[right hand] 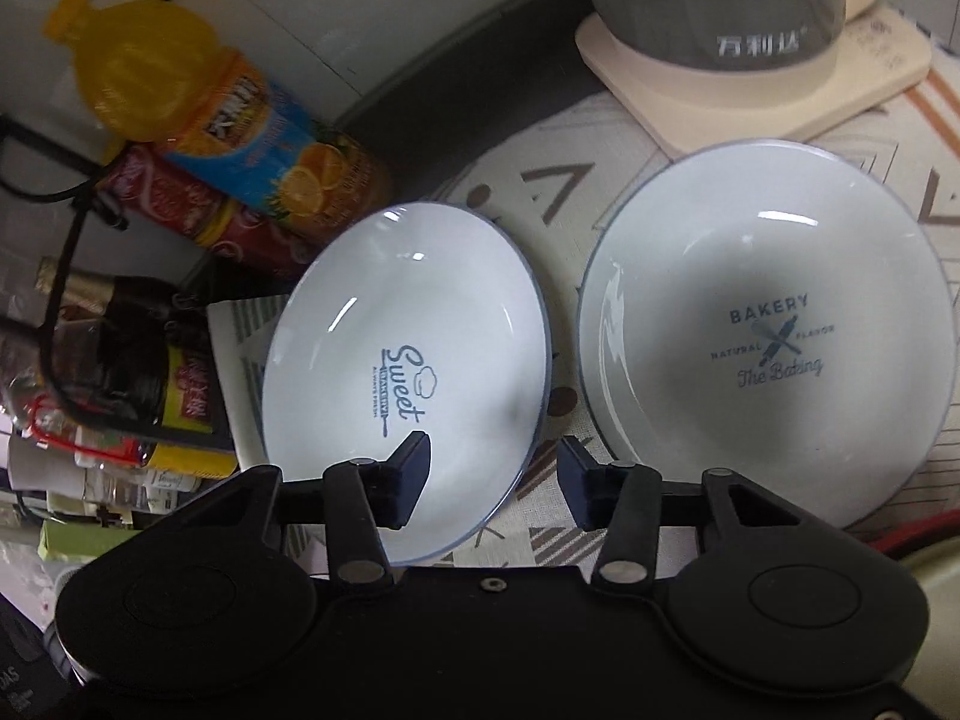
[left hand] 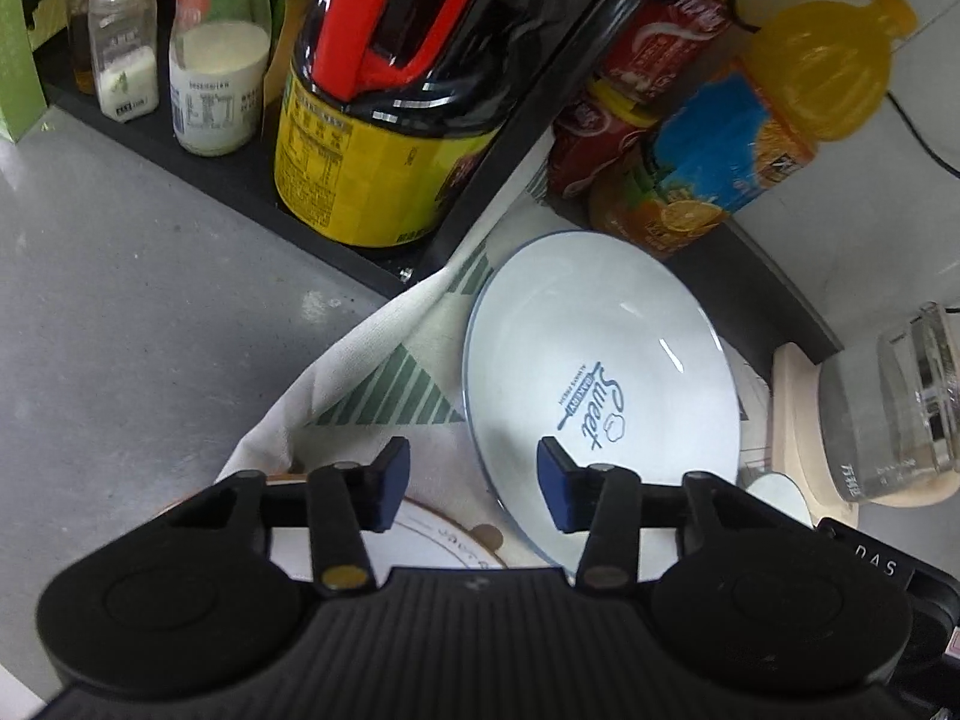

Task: Organize plates and bowls
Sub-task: 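Close both grippers on the rim of the 'Sweet' plate, then lift the 'Sweet' plate with both grippers and carry it over the flower plate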

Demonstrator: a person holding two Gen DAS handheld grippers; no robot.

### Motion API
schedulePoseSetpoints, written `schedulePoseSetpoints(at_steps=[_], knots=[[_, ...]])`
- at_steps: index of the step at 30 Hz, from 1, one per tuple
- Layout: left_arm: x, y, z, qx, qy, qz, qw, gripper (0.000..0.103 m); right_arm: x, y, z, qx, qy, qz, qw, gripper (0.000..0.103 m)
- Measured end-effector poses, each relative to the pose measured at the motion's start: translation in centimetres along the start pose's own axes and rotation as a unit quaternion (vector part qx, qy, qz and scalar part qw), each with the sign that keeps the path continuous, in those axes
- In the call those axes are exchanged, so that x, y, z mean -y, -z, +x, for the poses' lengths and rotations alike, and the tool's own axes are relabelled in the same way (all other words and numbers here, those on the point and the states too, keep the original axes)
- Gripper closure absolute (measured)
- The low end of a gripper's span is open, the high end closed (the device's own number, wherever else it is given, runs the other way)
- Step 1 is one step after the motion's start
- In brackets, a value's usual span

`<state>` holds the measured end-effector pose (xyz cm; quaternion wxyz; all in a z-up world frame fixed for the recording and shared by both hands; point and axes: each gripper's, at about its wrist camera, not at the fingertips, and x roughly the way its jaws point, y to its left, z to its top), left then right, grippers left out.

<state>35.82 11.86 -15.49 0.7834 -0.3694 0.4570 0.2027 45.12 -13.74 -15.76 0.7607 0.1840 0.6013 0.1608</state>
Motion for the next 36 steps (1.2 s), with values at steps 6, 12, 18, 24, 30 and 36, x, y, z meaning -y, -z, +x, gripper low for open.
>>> schedulePoseSetpoints(at_steps=[6, 12, 18, 24, 30, 36], knots=[[-0.5, -0.6, 2.0, -0.013, -0.003, -0.021, 0.9997, 0.075, 0.7, -0.6, 2.3, -0.024, 0.008, 0.025, 0.999, 0.061], [-0.6, -0.9, 3.4, -0.023, -0.001, -0.034, 0.9992, 0.081, 0.6, -0.5, 3.9, -0.036, 0.019, 0.031, 0.999, 0.076], [-0.1, -0.9, 4.2, -0.029, 0.001, -0.034, 0.999, 0.089, 0.0, -0.1, 4.8, -0.044, 0.03, 0.012, 0.999, 0.077], [0.4, -0.5, 4.9, -0.039, 0.007, -0.036, 0.9986, 0.093, -0.6, 0.1, 5.1, -0.03, 0.044, 0.0, 0.999, 0.078], [0.8, -0.6, 3.2, -0.022, 0.021, -0.008, 0.9995, 0.094, -0.6, 0.0, 3.4, -0.002, 0.024, -0.032, 0.999, 0.09], [1.0, -0.6, 1.2, -0.011, 0.021, 0.006, 0.9997, 0.093, -1.9, 0.8, 1.2, 0.031, 0.028, -0.078, 0.996, 0.09]])
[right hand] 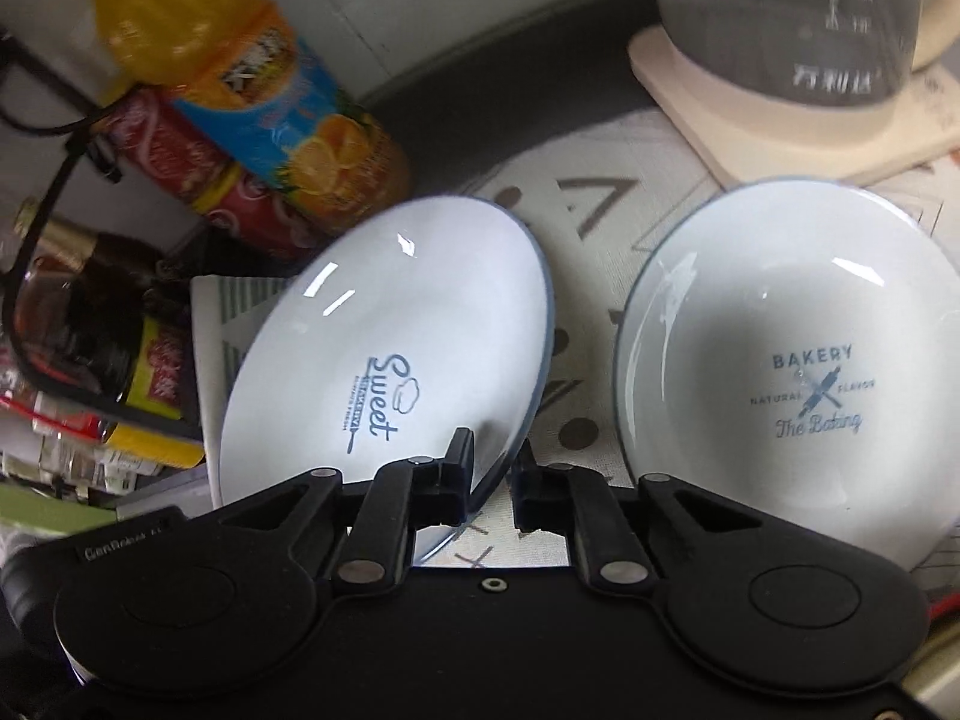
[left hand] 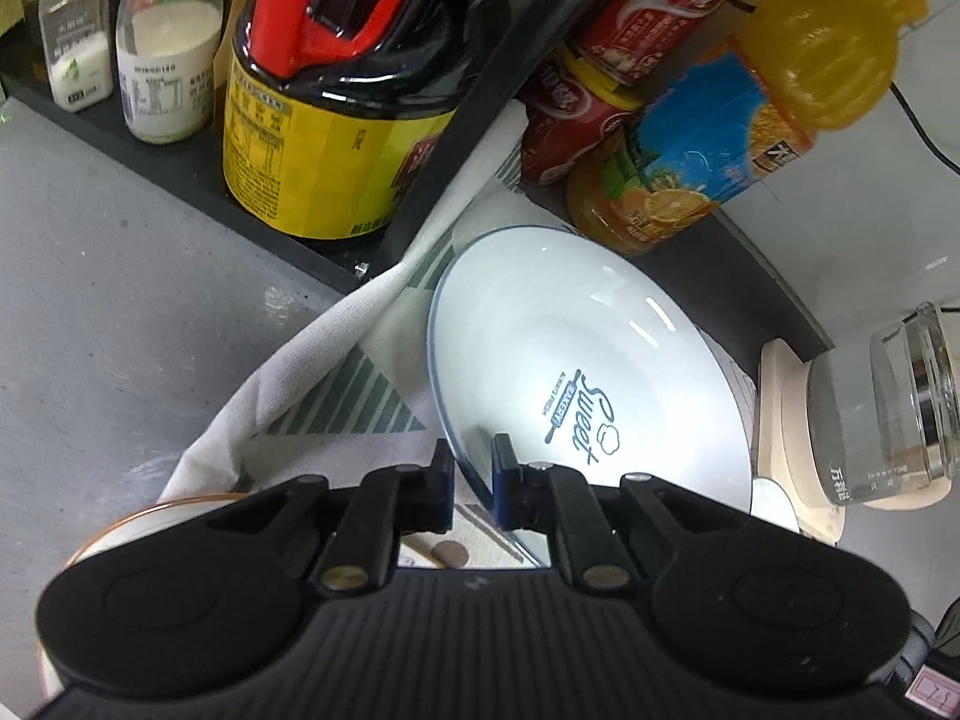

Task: Organize plates and bowls
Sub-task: 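Lift the 'Sweet' plate with both grippers and carry it over the flower plate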

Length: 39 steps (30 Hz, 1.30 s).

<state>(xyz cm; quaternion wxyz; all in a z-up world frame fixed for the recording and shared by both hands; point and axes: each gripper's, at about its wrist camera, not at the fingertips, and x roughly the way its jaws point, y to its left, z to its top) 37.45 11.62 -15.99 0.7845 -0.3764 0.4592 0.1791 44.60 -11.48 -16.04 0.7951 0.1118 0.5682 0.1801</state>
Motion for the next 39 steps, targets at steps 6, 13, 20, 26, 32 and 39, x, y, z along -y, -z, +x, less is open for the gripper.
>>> schedulePoseSetpoints(at_steps=[6, 13, 20, 26, 32, 39], knots=[[-0.1, 0.7, -1.8, 0.008, 0.004, 0.015, 0.9999, 0.093, 0.0, 1.0, -1.0, 0.01, 0.001, 0.0, 1.0, 0.09], [-1.0, 2.5, -4.3, 0.019, 0.009, 0.019, 0.9996, 0.093, -1.5, 3.3, -3.7, 0.036, 0.004, -0.036, 0.999, 0.09], [-2.2, 4.6, -6.6, 0.032, 0.012, 0.029, 0.999, 0.092, -2.5, 5.7, -5.4, 0.051, 0.008, -0.067, 0.996, 0.09], [-3.0, 6.0, -8.2, 0.04, 0.015, 0.033, 0.9985, 0.092, -2.6, 7.5, -7.0, 0.067, 0.011, -0.082, 0.994, 0.09], [-3.9, 7.7, -9.6, 0.047, 0.013, 0.048, 0.9976, 0.091, -2.7, 9.4, -8.1, 0.075, 0.012, -0.091, 0.993, 0.09], [-5.5, 9.8, -10.7, 0.039, 0.015, 0.05, 0.9979, 0.091, -2.6, 11.8, -8.8, 0.075, 0.015, -0.108, 0.991, 0.09]])
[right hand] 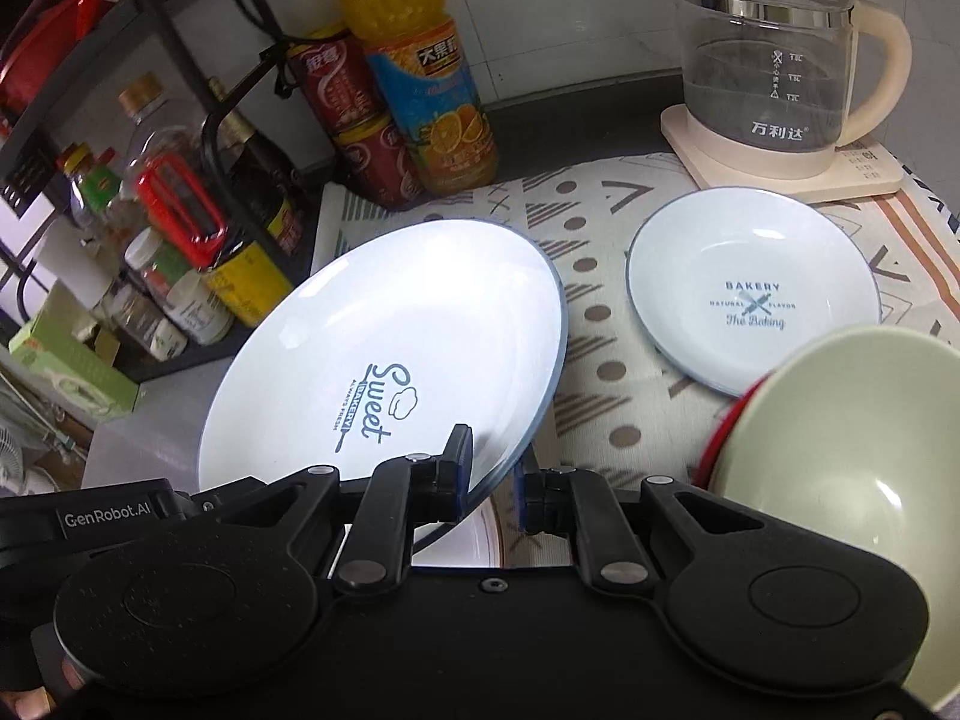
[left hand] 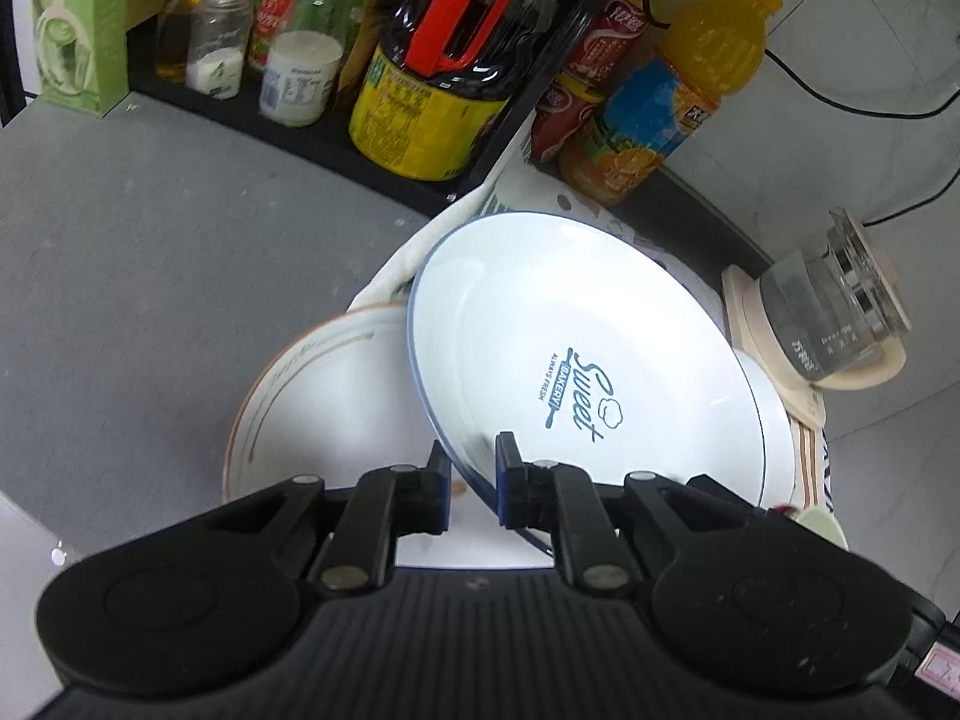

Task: Organize plates and bowls
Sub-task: 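Lift the 'Sweet' plate with both grippers and carry it over the flower plate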

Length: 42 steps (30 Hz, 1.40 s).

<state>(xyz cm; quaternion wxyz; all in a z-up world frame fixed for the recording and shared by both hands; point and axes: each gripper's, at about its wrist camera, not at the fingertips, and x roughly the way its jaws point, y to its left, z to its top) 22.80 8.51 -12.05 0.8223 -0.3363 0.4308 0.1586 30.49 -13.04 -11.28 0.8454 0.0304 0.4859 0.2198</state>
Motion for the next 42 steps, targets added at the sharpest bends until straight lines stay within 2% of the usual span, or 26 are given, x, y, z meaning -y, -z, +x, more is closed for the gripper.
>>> schedulePoseSetpoints(at_steps=[7, 22, 32, 42], knots=[[-0.8, 2.5, -1.4, 0.008, -0.005, 0.013, 0.9999, 0.09, -0.2, 2.1, -1.2, 0.003, 0.002, -0.019, 1.0, 0.09], [-3.2, 5.4, -1.4, -0.02, -0.006, -0.002, 0.9998, 0.089, -0.8, 5.1, -1.6, -0.015, 0.012, -0.049, 0.999, 0.089], [-4.2, 5.8, -1.2, -0.033, -0.014, -0.017, 0.9992, 0.089, -1.2, 5.9, -1.0, -0.03, 0.008, -0.056, 0.998, 0.089], [-4.3, 5.1, -0.2, -0.053, -0.035, -0.022, 0.9977, 0.089, -0.8, 5.8, 0.0, -0.056, -0.004, -0.025, 0.998, 0.089]])
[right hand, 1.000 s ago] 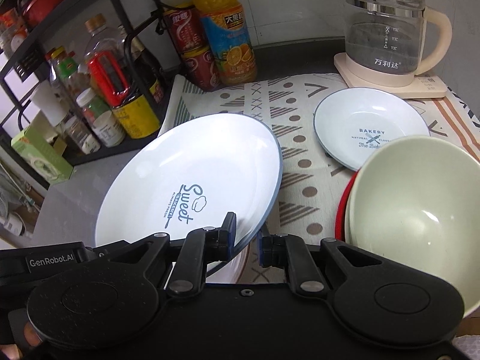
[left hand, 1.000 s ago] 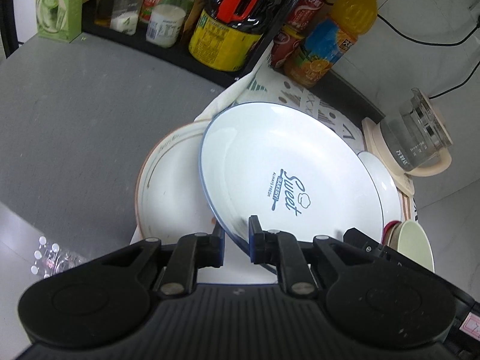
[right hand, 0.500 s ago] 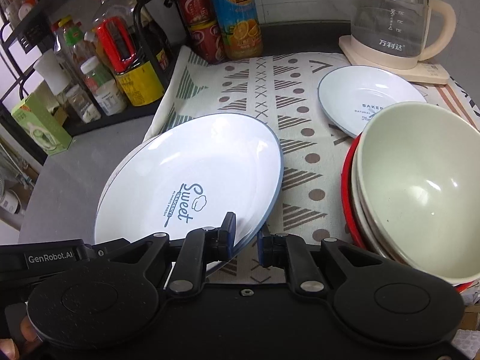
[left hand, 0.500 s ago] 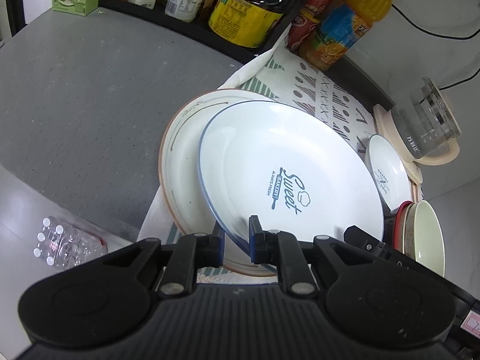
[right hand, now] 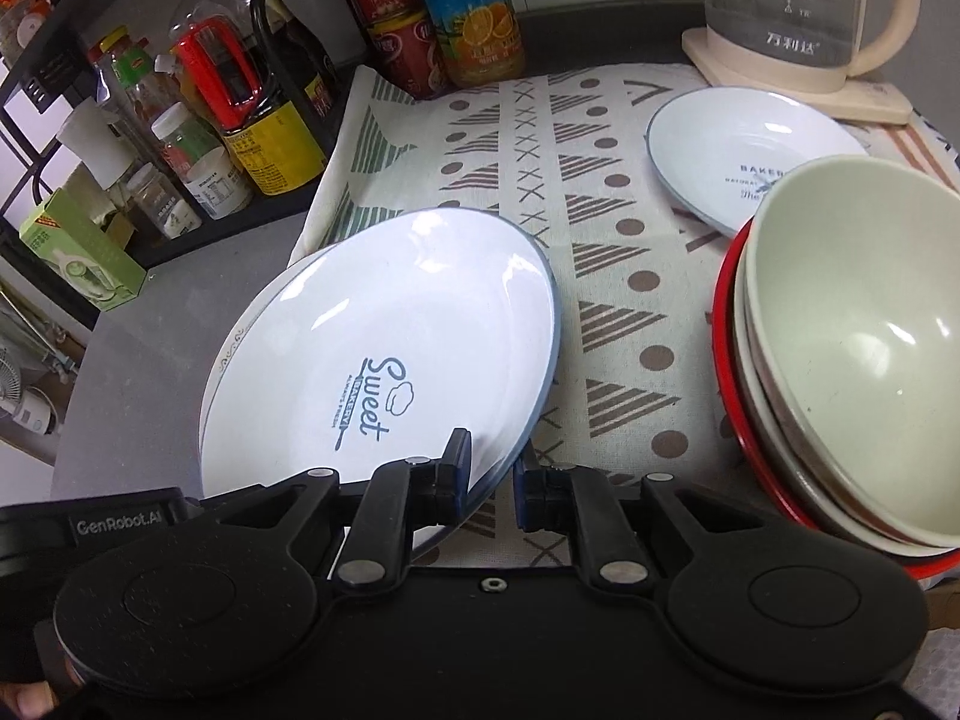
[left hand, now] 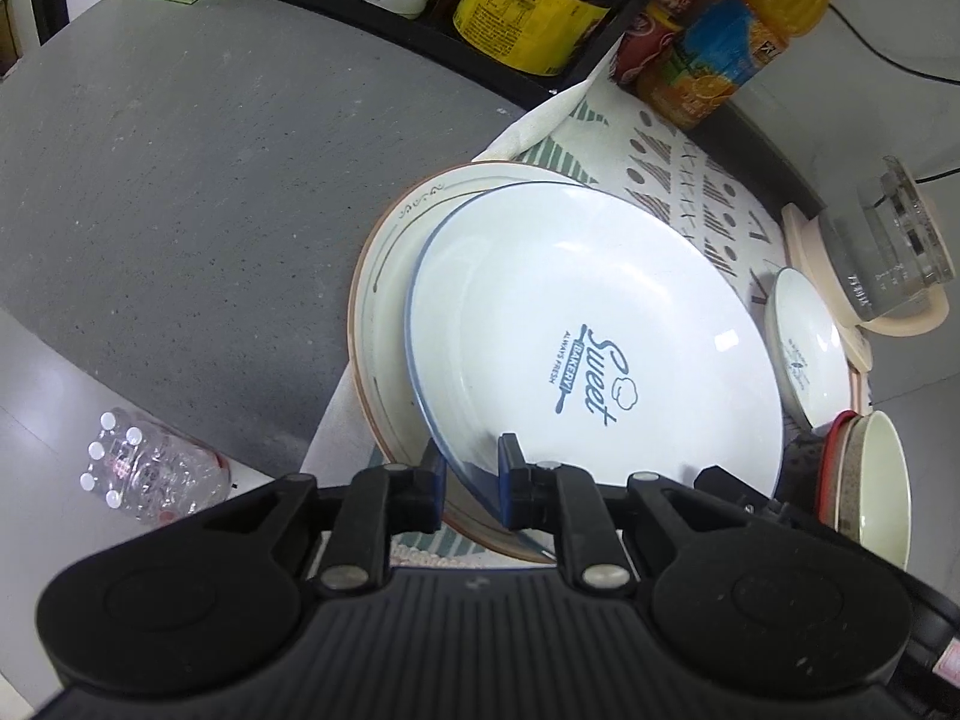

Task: Organize plates and bowls
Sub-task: 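Lift the 'Sweet' plate with both grippers and carry it over the flower plate, then lower the 'Sweet' plate onto the flower plate and open both grippers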

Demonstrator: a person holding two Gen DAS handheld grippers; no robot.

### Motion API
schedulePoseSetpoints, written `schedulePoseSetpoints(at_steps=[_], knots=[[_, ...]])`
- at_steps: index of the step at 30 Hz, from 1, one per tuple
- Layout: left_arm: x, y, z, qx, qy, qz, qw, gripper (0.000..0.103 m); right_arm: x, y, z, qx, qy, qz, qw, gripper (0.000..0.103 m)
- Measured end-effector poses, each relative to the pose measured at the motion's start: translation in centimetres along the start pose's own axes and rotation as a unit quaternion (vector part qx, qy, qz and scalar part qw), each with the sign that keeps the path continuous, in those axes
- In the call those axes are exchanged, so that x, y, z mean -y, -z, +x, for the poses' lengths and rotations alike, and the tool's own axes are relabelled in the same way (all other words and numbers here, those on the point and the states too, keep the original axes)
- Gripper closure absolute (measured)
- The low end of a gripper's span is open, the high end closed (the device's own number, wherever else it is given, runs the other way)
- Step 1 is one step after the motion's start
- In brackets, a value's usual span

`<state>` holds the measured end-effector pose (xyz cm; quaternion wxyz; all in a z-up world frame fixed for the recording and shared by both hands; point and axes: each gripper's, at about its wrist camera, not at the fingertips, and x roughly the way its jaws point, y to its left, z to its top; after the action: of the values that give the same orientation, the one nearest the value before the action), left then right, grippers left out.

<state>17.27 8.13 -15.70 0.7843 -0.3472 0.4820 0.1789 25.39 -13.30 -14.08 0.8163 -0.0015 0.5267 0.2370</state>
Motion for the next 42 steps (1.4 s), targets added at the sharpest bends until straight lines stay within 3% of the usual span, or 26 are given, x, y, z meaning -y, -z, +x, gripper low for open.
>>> schedulePoseSetpoints(at_steps=[7, 11, 25, 34, 42], knots=[[0.0, -1.4, -0.1, -0.038, -0.017, -0.02, 0.9989, 0.085, 0.2, -0.3, 0.4, -0.006, -0.005, 0.008, 1.0, 0.09], [-0.1, -2.3, -1.2, -0.021, -0.032, -0.022, 0.999, 0.077, 0.5, -0.4, 0.8, -0.012, 0.002, 0.012, 1.0, 0.09], [-0.9, -3.9, -0.1, -0.004, -0.087, -0.024, 0.9959, 0.075, 0.5, -0.9, 1.7, -0.02, 0.008, -0.003, 1.0, 0.089], [-1.0, -4.4, 1.3, -0.013, -0.103, -0.016, 0.9945, 0.075, 0.1, -1.3, 3.1, -0.031, 0.008, -0.013, 0.999, 0.087], [-1.2, -5.0, 1.7, -0.012, -0.092, -0.029, 0.9952, 0.075, 0.3, -1.6, 3.6, -0.028, 0.009, -0.019, 0.999, 0.082]])
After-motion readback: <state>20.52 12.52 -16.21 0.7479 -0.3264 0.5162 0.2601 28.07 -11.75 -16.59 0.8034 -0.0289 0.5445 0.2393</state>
